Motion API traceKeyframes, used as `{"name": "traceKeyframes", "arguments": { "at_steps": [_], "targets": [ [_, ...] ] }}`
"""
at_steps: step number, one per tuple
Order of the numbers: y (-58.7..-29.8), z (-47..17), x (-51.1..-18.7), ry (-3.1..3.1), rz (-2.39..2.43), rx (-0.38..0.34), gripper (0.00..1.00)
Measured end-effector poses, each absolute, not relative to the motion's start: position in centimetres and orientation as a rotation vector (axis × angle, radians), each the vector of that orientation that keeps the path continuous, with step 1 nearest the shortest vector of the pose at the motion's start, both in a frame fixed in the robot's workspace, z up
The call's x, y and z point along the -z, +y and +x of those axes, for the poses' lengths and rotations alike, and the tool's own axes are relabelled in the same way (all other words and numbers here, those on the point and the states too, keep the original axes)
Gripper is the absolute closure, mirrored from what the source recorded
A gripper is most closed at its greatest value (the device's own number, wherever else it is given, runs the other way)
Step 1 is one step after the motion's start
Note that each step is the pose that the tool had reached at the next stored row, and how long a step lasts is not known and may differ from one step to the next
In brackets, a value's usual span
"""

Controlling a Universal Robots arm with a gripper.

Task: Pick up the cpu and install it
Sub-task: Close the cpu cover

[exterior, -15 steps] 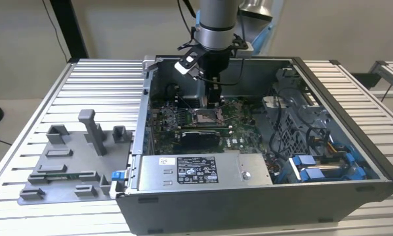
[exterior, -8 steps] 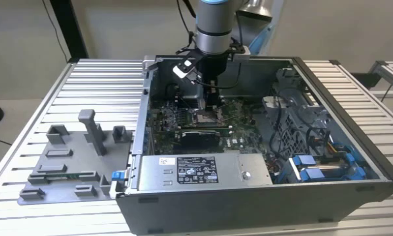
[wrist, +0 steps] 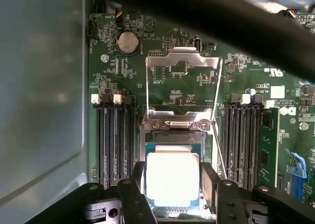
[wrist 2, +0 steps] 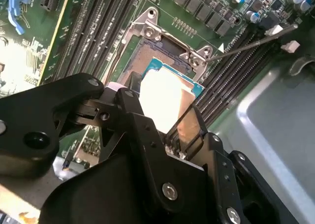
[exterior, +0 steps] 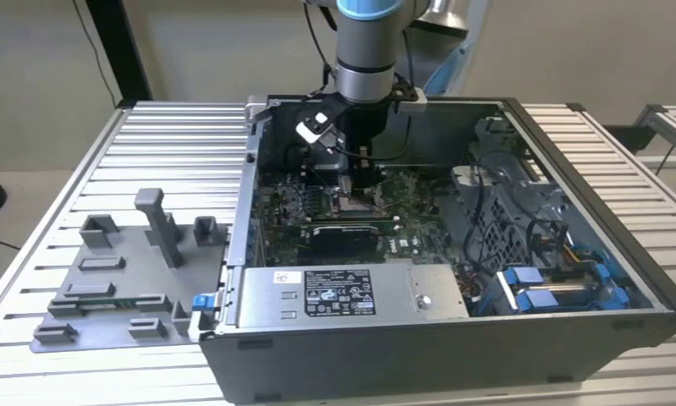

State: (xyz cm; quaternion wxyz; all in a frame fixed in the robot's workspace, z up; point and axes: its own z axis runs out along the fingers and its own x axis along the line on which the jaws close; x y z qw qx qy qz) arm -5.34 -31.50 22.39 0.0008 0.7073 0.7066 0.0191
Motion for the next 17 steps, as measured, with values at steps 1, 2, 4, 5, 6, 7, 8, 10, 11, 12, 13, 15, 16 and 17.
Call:
{"name": "traceKeyframes", "arguments": {
  "at_steps": [1, 2, 4, 5, 6, 7, 8, 10, 11, 12, 13, 15, 16, 17],
  "targets": [
    [-31.50, -5.35, -22.28, 2.219, 2.221, -0.060, 1.00],
    [-31.50, -5.34, -22.18, 2.219, 2.221, -0.060, 1.00],
    [-31.50, -5.34, -22.01, 2.219, 2.221, -0.060, 1.00],
    [-31.50, -5.34, -21.93, 2.219, 2.221, -0.060, 1.00],
    [-31.50, -5.34, -21.83, 2.219, 2.221, -0.060, 1.00],
    [-31.50, -5.34, -21.71, 2.219, 2.221, -0.060, 1.00],
    [-31.50, -5.34, -21.59, 2.219, 2.221, -0.060, 1.00],
    [-31.50, -5.34, -21.40, 2.219, 2.221, -0.060, 1.00],
    [-31.50, -5.34, -21.36, 2.219, 2.221, -0.060, 1.00],
    [-31.50, -5.33, -21.35, 2.219, 2.221, -0.060, 1.00],
    [-31.50, -5.33, -21.35, 2.219, 2.221, -0.060, 1.00],
    [-31.50, -5.32, -21.35, 2.219, 2.221, -0.060, 1.00],
    [-31.50, -5.31, -21.34, 2.219, 2.221, -0.060, 1.00],
    [-31.50, -5.31, -21.34, 2.219, 2.221, -0.060, 1.00]
  ]
}}
